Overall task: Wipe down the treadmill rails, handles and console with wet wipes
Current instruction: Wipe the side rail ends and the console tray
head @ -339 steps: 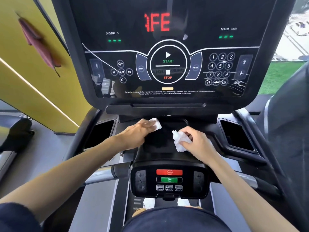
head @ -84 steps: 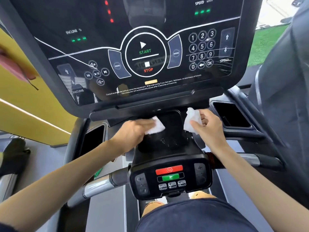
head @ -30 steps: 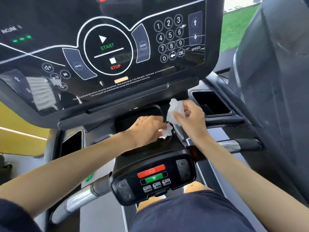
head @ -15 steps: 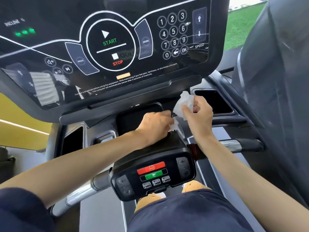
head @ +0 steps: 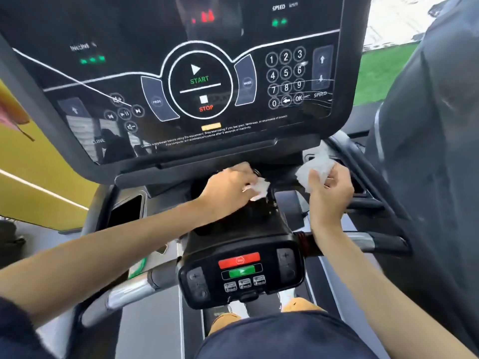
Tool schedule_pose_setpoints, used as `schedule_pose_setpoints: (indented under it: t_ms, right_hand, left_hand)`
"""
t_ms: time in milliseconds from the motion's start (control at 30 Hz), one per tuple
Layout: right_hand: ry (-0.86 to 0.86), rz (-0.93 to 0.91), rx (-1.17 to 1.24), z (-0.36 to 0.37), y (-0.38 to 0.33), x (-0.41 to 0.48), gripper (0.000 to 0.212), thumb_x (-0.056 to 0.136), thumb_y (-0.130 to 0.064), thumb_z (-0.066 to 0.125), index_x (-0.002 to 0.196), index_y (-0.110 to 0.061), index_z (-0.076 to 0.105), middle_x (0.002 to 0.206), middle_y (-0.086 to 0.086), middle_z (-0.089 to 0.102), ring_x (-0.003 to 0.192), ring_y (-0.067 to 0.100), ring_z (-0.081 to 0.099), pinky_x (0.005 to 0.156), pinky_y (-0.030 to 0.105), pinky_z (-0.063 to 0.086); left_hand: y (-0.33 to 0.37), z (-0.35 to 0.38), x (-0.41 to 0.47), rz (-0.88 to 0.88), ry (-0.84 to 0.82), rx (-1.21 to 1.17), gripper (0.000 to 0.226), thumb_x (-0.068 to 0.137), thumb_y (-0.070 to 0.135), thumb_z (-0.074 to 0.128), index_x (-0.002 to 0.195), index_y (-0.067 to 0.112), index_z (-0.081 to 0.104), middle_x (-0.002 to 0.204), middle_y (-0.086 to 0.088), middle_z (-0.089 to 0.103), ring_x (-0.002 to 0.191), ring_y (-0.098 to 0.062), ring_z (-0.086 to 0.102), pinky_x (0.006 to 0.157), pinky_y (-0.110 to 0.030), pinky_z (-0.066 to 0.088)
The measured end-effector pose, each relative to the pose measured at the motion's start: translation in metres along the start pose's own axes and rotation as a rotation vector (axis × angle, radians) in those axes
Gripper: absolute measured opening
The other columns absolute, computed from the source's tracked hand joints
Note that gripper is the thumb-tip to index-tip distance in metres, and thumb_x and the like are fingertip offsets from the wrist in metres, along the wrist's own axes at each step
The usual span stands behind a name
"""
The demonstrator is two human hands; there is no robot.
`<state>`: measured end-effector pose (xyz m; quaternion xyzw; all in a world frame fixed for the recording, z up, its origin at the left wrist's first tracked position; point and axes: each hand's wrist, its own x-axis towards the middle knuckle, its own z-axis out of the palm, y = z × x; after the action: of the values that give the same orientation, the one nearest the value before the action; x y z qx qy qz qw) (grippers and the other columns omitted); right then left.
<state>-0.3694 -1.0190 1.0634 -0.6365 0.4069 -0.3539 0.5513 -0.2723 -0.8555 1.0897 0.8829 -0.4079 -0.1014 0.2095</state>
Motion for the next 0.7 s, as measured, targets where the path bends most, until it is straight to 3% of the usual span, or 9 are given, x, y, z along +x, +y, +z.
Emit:
schedule_pose_setpoints:
  t_ms: [133, 233, 300, 367, 500, 600, 700]
  right_hand:
    - [-0.118, 0.012, -0.031, 0.004, 0.002, 0.0, 0.024, 0.084, -0.01, 0.063, 0.109, -0.01, 0.061, 0.084, -0.012, 0.062, 0.08, 0.01, 0.061, 0.069, 0.022, 0.049]
    - [-0.165, 0.012, -0.053, 0.005, 0.003, -0.001, 0.023, 0.084, -0.011, 0.063, 0.106, -0.012, 0.062, 0.083, -0.014, 0.061, 0.081, 0.012, 0.061, 0.066, 0.017, 0.046]
    - [-0.191, 0.014, -0.061, 0.004, 0.003, -0.001, 0.019, 0.084, -0.011, 0.063, 0.102, -0.015, 0.061, 0.082, -0.014, 0.06, 0.081, 0.012, 0.06, 0.064, 0.014, 0.044]
    - [-0.215, 0.014, -0.069, 0.005, 0.003, -0.002, 0.017, 0.084, -0.011, 0.064, 0.1, -0.017, 0.06, 0.082, -0.014, 0.061, 0.081, 0.013, 0.06, 0.067, 0.019, 0.046]
    - [-0.246, -0.001, -0.086, 0.005, 0.004, -0.002, 0.02, 0.083, -0.011, 0.064, 0.102, -0.016, 0.061, 0.083, -0.014, 0.062, 0.082, 0.014, 0.062, 0.07, 0.024, 0.048]
    - [-0.264, 0.0, -0.073, 0.002, 0.006, -0.001, 0.025, 0.083, -0.01, 0.064, 0.107, -0.014, 0.062, 0.085, -0.015, 0.061, 0.083, 0.012, 0.061, 0.067, 0.016, 0.047]
    - [-0.285, 0.008, -0.058, 0.001, 0.007, 0.0, 0.022, 0.083, -0.009, 0.064, 0.104, -0.016, 0.061, 0.084, -0.015, 0.061, 0.081, 0.01, 0.061, 0.064, 0.011, 0.045]
  left_hand:
    - [-0.028, -0.026, -0.028, -0.103, -0.188, 0.336, 0.026, 0.093, 0.027, 0.052, 0.116, 0.02, 0.062, 0.12, 0.008, 0.059, 0.107, -0.024, 0.059, 0.082, -0.035, 0.046]
    - [-0.03, -0.024, -0.028, -0.209, -0.198, 0.49, 0.024, 0.095, 0.024, 0.047, 0.117, 0.018, 0.055, 0.121, 0.002, 0.058, 0.106, -0.028, 0.059, 0.078, -0.036, 0.045]
    - [-0.026, -0.015, -0.024, -0.182, -0.202, 0.571, 0.024, 0.093, 0.015, 0.046, 0.116, 0.018, 0.054, 0.119, -0.001, 0.057, 0.105, -0.028, 0.06, 0.076, -0.036, 0.046]
    - [-0.021, -0.001, -0.02, -0.048, -0.239, 0.53, 0.028, 0.092, 0.011, 0.048, 0.116, 0.021, 0.058, 0.116, 0.0, 0.056, 0.105, -0.025, 0.06, 0.079, -0.034, 0.045]
    - [-0.003, 0.004, -0.017, 0.168, -0.409, 0.118, 0.023, 0.091, 0.015, 0.06, 0.112, 0.019, 0.07, 0.11, 0.001, 0.062, 0.102, -0.02, 0.06, 0.078, -0.031, 0.046]
    - [-0.028, -0.01, -0.021, 0.079, -0.235, 0.194, 0.029, 0.091, 0.01, 0.057, 0.112, 0.026, 0.07, 0.109, 0.003, 0.06, 0.1, -0.021, 0.061, 0.076, -0.032, 0.047]
    - [-0.064, -0.019, -0.04, -0.047, -0.259, 0.445, 0.038, 0.092, 0.006, 0.052, 0.12, 0.028, 0.064, 0.114, 0.0, 0.055, 0.104, -0.025, 0.059, 0.077, -0.037, 0.05]
